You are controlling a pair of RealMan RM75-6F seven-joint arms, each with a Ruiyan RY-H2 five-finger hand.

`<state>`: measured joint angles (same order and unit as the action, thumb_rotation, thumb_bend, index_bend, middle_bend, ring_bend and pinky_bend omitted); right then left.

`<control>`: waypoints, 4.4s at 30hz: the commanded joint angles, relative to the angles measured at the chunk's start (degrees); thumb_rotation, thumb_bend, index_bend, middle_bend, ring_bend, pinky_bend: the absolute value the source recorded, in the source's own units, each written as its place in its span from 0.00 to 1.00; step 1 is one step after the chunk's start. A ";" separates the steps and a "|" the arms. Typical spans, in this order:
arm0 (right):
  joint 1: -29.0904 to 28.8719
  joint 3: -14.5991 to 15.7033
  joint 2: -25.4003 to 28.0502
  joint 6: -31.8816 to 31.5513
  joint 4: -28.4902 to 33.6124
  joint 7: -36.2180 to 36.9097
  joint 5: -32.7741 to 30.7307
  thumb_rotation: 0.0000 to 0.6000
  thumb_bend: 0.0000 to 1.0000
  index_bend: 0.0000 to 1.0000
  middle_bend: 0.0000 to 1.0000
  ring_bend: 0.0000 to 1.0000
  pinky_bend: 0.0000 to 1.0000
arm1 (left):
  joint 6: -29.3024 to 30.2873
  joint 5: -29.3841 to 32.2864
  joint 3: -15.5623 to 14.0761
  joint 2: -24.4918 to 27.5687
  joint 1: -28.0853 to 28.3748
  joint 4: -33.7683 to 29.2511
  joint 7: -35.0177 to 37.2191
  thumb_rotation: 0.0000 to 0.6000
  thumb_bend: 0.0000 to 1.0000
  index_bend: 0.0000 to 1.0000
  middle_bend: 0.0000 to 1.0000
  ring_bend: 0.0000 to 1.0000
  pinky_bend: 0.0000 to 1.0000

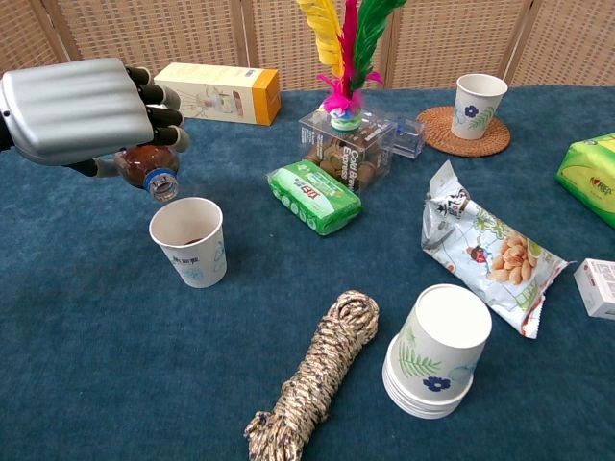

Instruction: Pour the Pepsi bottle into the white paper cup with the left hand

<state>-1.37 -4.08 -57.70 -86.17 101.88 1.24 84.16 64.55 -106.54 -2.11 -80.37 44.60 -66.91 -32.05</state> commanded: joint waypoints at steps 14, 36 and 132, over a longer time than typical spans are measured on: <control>0.09 -0.15 0.30 -0.17 -0.08 0.80 -0.09 1.00 0.02 0.00 0.00 0.00 0.00 | -0.76 -0.45 0.93 -0.59 1.05 -1.01 -6.63 1.00 0.47 0.35 0.39 0.27 0.40; 0.07 -0.01 0.14 -0.06 -0.11 0.25 0.05 1.00 0.03 0.00 0.00 0.00 0.00 | 3.13 4.10 0.57 -1.98 -2.89 -0.11 4.54 1.00 0.47 0.35 0.39 0.27 0.41; -0.82 1.55 -2.09 1.74 0.30 -5.33 1.08 1.00 0.02 0.00 0.00 0.00 0.00 | 1.51 23.25 8.02 -25.28 -18.74 31.85 100.32 1.00 0.44 0.00 0.00 0.00 0.00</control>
<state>-2.19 -2.54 -59.79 -84.43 102.19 -4.09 85.24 65.99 -83.22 5.98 -105.60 25.91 -35.18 68.17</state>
